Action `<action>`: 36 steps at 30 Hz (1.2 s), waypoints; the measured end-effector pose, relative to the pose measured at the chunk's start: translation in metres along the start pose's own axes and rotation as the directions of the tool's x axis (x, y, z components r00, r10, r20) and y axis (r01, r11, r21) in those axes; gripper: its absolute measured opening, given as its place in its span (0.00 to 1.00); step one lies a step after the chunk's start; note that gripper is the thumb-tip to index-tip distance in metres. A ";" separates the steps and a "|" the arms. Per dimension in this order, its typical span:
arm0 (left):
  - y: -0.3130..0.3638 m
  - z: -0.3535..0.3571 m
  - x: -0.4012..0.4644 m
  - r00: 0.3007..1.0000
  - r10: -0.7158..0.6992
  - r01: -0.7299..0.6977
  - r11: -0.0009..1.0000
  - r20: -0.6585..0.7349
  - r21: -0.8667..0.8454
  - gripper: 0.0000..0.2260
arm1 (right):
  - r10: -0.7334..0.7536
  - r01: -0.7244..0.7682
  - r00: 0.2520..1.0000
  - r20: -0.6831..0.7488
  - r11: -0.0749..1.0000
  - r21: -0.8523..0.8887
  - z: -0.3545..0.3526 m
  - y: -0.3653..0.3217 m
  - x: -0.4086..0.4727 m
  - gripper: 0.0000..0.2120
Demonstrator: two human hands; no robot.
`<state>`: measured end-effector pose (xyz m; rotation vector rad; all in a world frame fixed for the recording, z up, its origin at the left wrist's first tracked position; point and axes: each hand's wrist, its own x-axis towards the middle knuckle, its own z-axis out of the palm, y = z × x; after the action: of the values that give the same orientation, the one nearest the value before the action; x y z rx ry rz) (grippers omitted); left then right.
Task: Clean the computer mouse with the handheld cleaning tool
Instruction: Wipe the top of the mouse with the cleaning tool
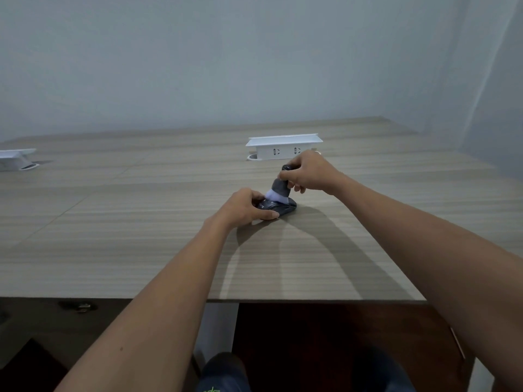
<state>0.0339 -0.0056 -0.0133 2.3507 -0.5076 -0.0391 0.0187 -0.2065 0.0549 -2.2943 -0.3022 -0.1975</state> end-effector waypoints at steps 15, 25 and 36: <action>0.002 -0.001 -0.002 1.000 -0.001 0.001 1.000 -0.009 0.008 0.18 | -0.018 0.017 1.000 0.001 1.000 0.007 0.006 0.003 0.011 0.09; 0.001 -0.002 -0.003 1.000 -0.010 0.010 1.000 0.002 -0.015 0.19 | 0.019 -0.015 1.000 0.010 0.957 -0.289 0.003 0.016 0.018 0.14; 0.000 -0.001 -0.004 1.000 -0.017 0.017 1.000 -0.007 -0.021 0.19 | 0.031 -0.027 0.999 0.019 0.986 -0.163 0.003 0.006 0.023 0.09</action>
<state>0.0304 -0.0037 -0.0130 2.3338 -0.4816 -0.0436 0.0423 -0.2047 0.0538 -2.4622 -0.2718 -0.1889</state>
